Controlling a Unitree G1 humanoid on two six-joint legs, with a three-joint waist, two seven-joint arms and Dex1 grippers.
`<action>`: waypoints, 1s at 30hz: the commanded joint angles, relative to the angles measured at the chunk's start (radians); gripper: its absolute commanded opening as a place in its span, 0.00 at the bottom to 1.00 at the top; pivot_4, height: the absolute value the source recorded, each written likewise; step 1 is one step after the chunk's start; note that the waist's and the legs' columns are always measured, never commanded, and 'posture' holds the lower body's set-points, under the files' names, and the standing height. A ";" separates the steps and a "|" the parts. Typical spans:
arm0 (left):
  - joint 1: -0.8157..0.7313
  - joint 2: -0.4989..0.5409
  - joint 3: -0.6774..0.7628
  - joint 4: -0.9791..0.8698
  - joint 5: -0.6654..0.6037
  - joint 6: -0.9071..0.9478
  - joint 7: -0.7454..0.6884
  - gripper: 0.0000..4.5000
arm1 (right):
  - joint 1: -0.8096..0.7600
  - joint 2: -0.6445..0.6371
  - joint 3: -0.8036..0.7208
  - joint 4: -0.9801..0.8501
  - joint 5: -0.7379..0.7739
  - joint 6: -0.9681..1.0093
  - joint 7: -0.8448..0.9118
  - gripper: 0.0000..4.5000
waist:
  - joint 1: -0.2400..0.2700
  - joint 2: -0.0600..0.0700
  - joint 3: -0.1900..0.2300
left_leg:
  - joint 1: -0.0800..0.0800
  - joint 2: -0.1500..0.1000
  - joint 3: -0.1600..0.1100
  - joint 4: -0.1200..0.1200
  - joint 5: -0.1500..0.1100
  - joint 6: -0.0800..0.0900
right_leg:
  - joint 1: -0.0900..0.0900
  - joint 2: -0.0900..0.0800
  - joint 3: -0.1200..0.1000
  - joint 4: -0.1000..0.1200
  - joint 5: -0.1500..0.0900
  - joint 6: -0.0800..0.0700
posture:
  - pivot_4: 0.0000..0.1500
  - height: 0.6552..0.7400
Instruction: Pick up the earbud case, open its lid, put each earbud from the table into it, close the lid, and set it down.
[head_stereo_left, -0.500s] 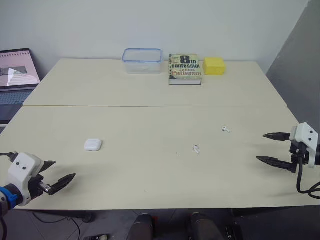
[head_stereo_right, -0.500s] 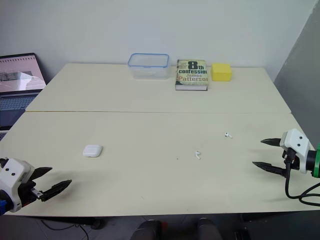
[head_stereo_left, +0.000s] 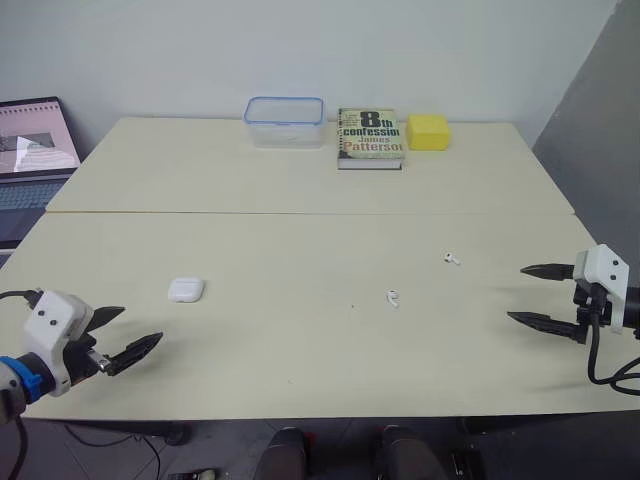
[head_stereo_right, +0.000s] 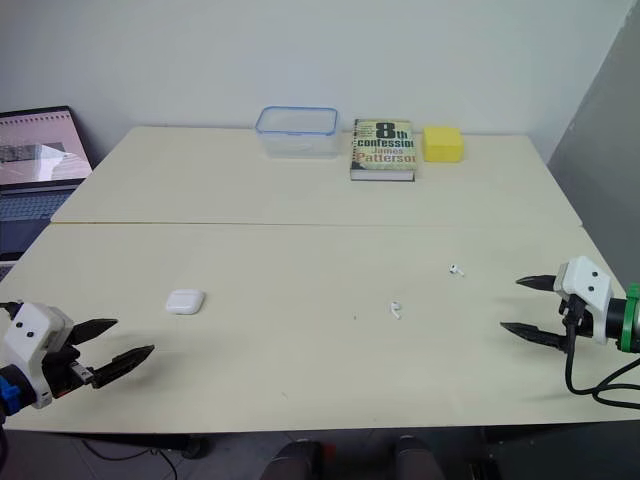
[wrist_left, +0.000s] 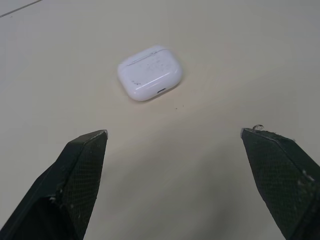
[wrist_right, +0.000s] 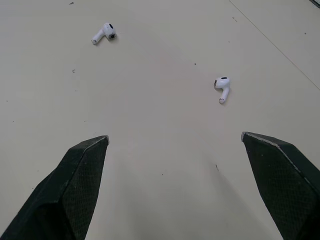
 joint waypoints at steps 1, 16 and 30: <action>-0.021 0.001 0.036 0.001 -0.029 -0.014 -0.020 1.00 | -0.014 -0.009 -0.019 -0.007 0.002 -0.014 0.005 1.00 | 0.000 0.000 0.000 | 0.000 0.000 0.000 0.000 0.000 0.000 | 0.000 0.000 0.000 0.000 0.000 0.000 | 1.00 0.97; -0.069 -0.011 0.039 0.034 -0.050 -0.018 -0.035 1.00 | -0.017 -0.004 -0.024 -0.013 0.005 -0.015 -0.003 1.00 | 0.000 0.000 0.000 | 0.000 0.000 0.000 0.000 0.000 0.000 | 0.000 0.000 0.000 0.000 0.000 0.001 | 1.00 0.97; -0.149 -0.175 -0.013 -0.053 -0.034 0.109 0.280 1.00 | -0.124 0.012 0.046 -0.274 0.108 0.158 -0.016 1.00 | 0.000 0.001 0.000 | 0.001 0.000 0.000 0.000 0.000 0.000 | 0.000 0.000 0.001 0.001 0.001 0.002 | 1.00 0.97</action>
